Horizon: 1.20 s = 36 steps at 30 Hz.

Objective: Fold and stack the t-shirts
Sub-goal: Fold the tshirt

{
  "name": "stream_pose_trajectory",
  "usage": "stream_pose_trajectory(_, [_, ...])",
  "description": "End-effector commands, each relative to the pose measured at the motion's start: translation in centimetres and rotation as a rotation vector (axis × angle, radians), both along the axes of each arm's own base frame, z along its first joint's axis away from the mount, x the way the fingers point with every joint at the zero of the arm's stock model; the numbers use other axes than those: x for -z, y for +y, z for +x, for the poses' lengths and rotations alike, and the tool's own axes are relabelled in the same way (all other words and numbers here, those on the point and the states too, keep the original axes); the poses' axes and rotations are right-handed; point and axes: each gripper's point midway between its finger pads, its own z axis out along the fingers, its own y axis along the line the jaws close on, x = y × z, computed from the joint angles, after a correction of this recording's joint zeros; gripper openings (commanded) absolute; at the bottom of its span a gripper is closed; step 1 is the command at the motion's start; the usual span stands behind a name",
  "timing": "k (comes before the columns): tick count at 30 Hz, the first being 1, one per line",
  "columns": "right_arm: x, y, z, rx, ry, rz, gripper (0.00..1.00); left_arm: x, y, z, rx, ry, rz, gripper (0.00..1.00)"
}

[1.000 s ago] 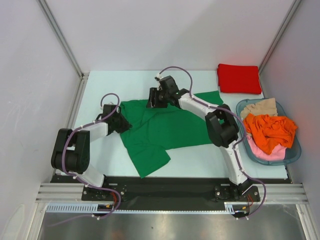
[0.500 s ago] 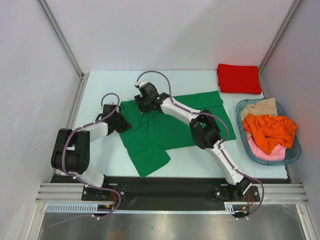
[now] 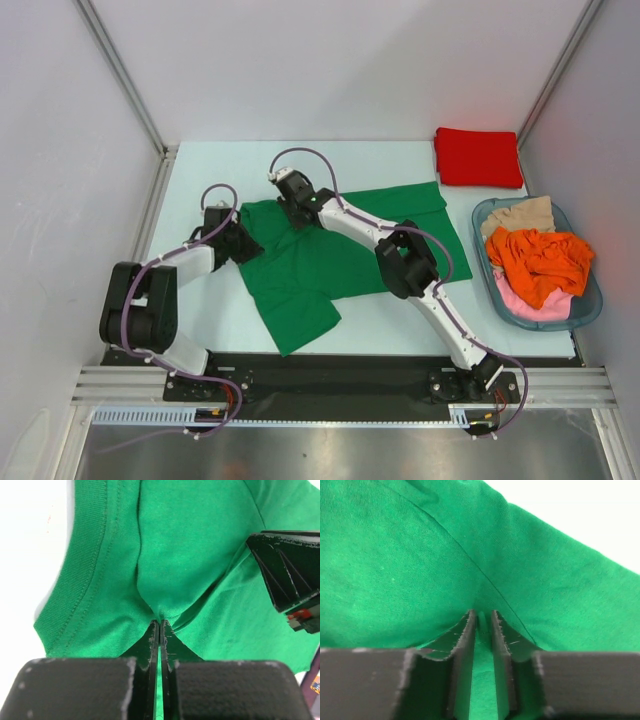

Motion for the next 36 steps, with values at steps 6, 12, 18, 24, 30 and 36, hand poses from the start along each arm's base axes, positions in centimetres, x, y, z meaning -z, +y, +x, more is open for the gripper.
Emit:
stream_pose_trajectory(6, [-2.9,0.7,0.5,-0.003,-0.046,0.040,0.00,-3.4,-1.2,1.5,0.010,-0.090,-0.062,0.00])
stream_pose_trajectory(12, [-5.6,0.8,0.2,-0.009,-0.064,0.084,0.00,-5.6,-1.6,2.2,0.004,-0.121,-0.088,0.00])
stream_pose_trajectory(18, [-6.5,-1.0,-0.3,0.013,-0.040,0.107,0.00,-7.6,-1.6,1.3,-0.007,-0.159,-0.093,0.00])
stream_pose_trajectory(24, [-7.6,-1.9,-0.7,0.019,-0.026,0.148,0.00,-7.8,-1.5,0.2,-0.004,-0.161,-0.089,0.00])
stream_pose_trajectory(30, [-7.6,-1.9,-1.8,0.005,0.000,0.179,0.00,-7.9,-1.0,-1.1,-0.015,-0.167,-0.071,0.00])
stream_pose_trajectory(36, [-7.1,-2.1,-2.5,0.004,0.024,0.178,0.00,-7.9,-0.8,-1.9,-0.020,-0.170,-0.071,0.00])
